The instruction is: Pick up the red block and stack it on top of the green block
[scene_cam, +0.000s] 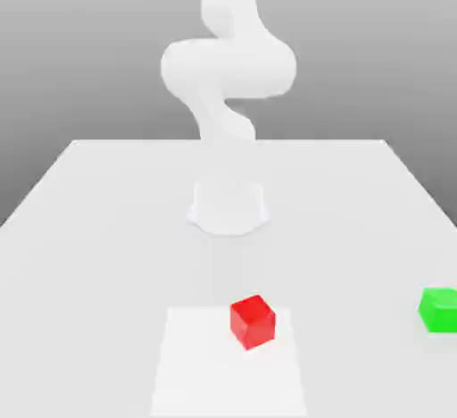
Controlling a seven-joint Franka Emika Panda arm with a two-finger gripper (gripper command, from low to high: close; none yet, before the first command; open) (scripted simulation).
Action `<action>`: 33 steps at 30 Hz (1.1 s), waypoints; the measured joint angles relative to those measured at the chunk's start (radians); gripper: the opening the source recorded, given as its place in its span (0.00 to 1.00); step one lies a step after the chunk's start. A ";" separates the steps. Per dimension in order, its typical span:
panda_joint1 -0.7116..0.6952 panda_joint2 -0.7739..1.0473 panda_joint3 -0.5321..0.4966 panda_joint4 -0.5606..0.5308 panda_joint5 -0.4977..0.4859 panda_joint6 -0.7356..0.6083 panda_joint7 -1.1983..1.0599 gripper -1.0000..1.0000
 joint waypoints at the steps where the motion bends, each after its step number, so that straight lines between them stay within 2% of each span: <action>1: 0.011 0.036 -0.008 -0.027 0.004 0.025 -0.023 0.50; 8: 0.091 0.281 -0.054 -0.206 0.022 0.187 -0.169 0.50; 9: 0.103 0.301 -0.063 -0.237 0.015 0.177 -0.183 0.50; 17: 0.155 0.635 -0.067 -0.456 -0.004 0.420 -0.340 0.50; 24: 0.133 0.892 -0.029 -0.459 0.030 0.633 -0.392 0.50; 25: 0.124 0.927 -0.017 -0.455 0.038 0.663 -0.397 0.00; 33: 0.123 0.913 -0.018 -0.456 0.029 0.649 -0.391 0.00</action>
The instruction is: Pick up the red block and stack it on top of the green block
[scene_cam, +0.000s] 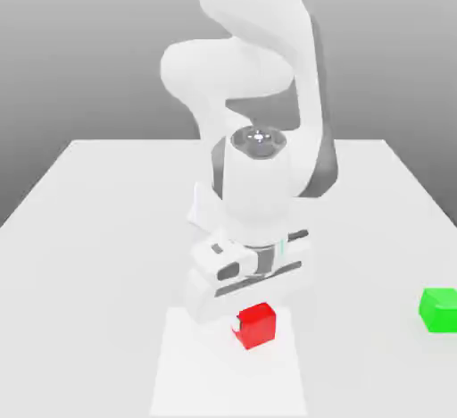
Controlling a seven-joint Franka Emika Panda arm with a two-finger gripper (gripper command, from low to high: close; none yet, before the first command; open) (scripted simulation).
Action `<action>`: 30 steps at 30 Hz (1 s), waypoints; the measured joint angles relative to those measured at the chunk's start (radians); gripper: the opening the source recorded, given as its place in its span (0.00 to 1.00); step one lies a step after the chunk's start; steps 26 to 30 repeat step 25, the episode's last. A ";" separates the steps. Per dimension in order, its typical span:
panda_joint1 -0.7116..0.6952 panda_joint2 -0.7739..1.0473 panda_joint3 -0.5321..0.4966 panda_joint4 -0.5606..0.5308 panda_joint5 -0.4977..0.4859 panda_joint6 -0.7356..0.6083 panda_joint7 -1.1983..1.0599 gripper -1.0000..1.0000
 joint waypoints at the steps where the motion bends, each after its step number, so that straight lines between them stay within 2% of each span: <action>1: 0.003 -0.029 -0.005 -0.004 -0.009 -0.025 0.006 0.00; 7: 0.000 -0.205 0.008 -0.011 -0.049 -0.194 0.058 0.00; 17: 0.433 -0.100 0.248 0.280 -0.081 -0.383 0.395 0.00; 22: 0.476 0.063 0.220 0.316 -0.155 -0.260 0.479 0.00; 23: 0.481 0.082 0.213 0.317 -0.164 -0.242 0.487 1.00; 30: 0.481 0.082 0.213 0.317 -0.164 -0.242 0.487 1.00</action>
